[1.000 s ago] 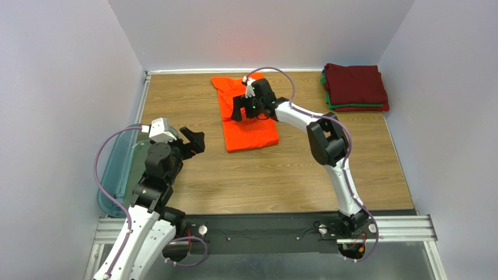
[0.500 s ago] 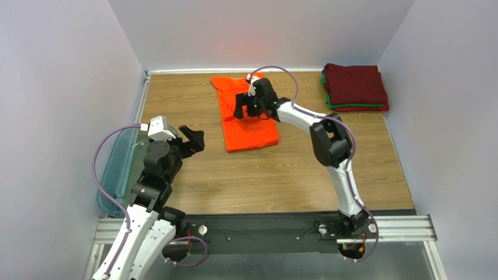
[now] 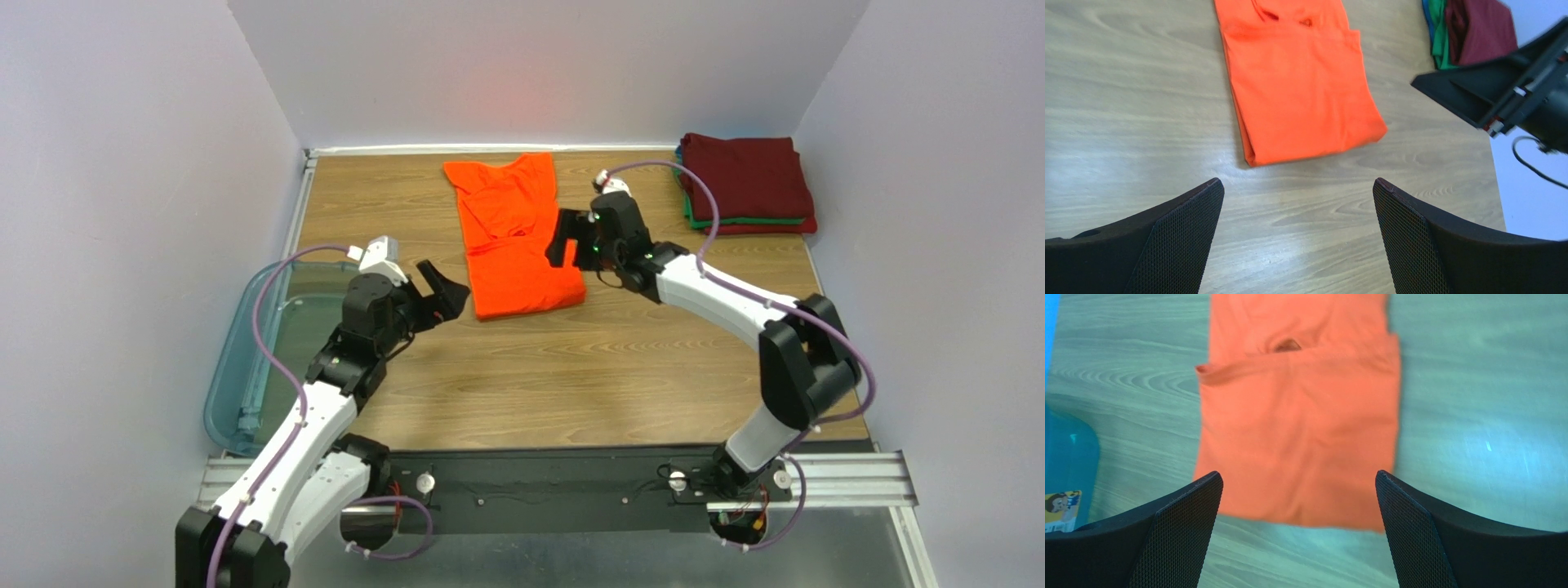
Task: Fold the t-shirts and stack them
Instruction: Fold the tshirt
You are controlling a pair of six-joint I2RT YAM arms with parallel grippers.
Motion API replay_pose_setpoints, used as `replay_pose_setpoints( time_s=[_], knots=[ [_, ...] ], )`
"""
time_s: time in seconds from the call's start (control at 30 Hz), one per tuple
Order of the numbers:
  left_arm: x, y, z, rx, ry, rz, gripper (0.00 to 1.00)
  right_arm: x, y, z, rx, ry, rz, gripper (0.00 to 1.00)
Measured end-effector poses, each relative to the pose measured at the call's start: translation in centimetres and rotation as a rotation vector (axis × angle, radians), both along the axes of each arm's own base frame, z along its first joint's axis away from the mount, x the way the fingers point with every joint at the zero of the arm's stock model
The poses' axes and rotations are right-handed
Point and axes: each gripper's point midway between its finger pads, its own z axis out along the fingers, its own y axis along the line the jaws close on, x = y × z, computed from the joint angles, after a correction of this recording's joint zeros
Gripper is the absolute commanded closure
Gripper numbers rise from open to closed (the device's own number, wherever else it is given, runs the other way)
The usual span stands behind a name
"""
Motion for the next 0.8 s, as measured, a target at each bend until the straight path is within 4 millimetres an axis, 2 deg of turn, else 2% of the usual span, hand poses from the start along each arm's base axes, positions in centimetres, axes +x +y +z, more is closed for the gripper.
replay_pose_setpoints(
  time_s=[0.07, 0.1, 0.2, 0.3, 0.37, 0.4, 0.53, 0.67, 0.7, 0.8],
  knots=[
    [-0.1, -0.7, -2.1, -0.004, 0.053, -0.017, 0.02, -1.4, -1.7, -1.3, -0.005, 0.034, -0.042, 0.0],
    [-0.2, -1.1, -3.2, -0.008, 0.081, -0.029, 0.02, -2.3, -2.3, -2.7, -0.016, 0.068, -0.057, 0.0],
    [-0.3, -2.4, -5.5, -0.011, 0.147, -0.056, 0.02, -3.9, -4.0, -4.1, -0.019, 0.11, -0.093, 0.0],
    [-0.3, -3.9, -7.2, -0.004, 0.193, -0.09, 0.09, -5.0, -5.1, -5.1, -0.018, 0.141, -0.119, 0.0],
    [-0.2, -4.3, -8.4, 0.007, 0.225, -0.095, 0.14, -5.3, -5.4, -5.1, -0.011, 0.145, -0.128, 0.0],
    [0.0, -4.3, -9.0, 0.012, 0.241, -0.089, 0.23, -5.5, -5.5, -5.1, -0.007, 0.147, -0.131, 0.0],
    [0.5, -4.4, -11.6, 0.038, 0.309, -0.076, 0.37, -6.0, -5.7, -4.6, 0.018, 0.144, -0.145, 0.0],
    [0.9, -4.3, -13.5, 0.058, 0.357, -0.061, 0.46, -6.4, -5.8, -4.9, 0.032, 0.159, -0.153, 0.0],
    [1.0, -4.4, -14.0, 0.062, 0.366, -0.059, 0.51, -6.5, -5.8, -5.0, 0.034, 0.163, -0.154, 0.0],
    [1.5, -4.4, -14.7, 0.068, 0.382, -0.047, 0.54, -6.6, -5.8, -5.1, 0.037, 0.168, -0.156, 0.0]
  ],
)
